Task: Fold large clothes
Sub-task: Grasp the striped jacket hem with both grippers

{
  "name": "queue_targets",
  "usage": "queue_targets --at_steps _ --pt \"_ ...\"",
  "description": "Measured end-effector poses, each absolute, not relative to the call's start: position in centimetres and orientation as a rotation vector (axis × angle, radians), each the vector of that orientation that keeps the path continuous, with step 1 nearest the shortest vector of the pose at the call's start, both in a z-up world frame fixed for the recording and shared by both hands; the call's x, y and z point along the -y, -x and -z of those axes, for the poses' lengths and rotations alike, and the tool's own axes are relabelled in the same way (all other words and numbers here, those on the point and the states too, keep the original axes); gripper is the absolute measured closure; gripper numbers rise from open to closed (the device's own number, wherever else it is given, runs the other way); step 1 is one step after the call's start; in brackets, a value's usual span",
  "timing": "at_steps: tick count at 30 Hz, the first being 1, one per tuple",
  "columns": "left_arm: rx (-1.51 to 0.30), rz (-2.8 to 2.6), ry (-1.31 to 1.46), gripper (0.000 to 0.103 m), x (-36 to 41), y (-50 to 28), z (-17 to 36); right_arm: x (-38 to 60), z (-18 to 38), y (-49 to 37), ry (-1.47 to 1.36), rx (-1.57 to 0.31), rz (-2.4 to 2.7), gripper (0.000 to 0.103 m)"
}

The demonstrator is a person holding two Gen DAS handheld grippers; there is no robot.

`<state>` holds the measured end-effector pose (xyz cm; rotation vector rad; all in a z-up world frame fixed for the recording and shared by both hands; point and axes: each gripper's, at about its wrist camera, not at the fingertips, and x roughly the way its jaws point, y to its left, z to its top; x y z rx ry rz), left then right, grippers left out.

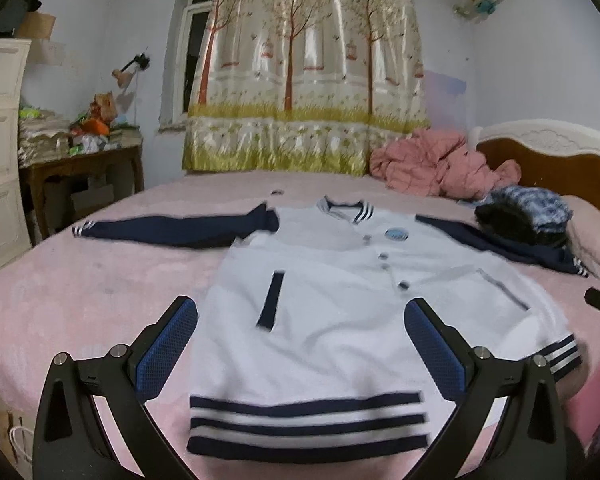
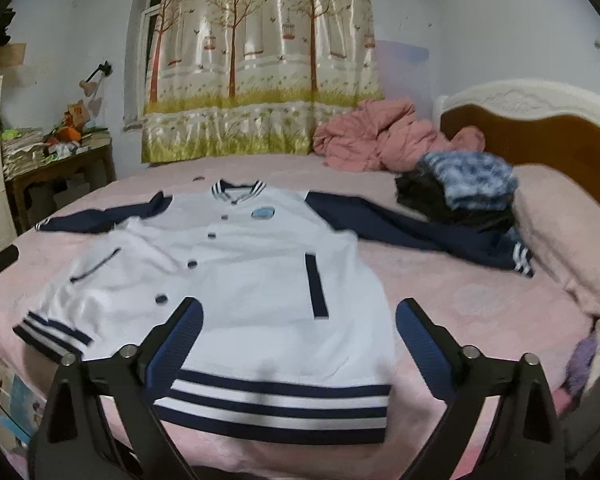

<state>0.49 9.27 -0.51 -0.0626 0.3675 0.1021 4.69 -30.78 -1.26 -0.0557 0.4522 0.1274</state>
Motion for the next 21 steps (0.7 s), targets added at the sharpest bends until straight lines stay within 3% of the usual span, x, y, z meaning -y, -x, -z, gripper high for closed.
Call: queue_targets --at_steps 4,13,17,20,21 --pt "-0.427 -0.128 0.092 0.000 -11.5 -1.2 4.1 32.5 5.4 -7.1 0.007 -0.533 -0.115 0.022" --pt "-0.516 -0.128 0.191 0.004 -16.4 -0.3 10.8 35.1 9.2 -8.2 -0.074 -0.541 -0.123 0.025" --pt "-0.468 -0.060 0.214 0.011 -16.8 1.3 11.3 35.4 10.3 -7.8 -0.121 -0.547 -0.203 0.029" --pt "-0.456 0.011 0.242 0.028 -16.7 1.3 11.3 35.6 11.1 -7.7 -0.150 -0.556 -0.235 0.031" --pt "-0.460 0.032 0.244 0.029 -16.5 1.1 11.3 35.6 11.2 -7.4 -0.149 -0.548 -0.231 0.032"
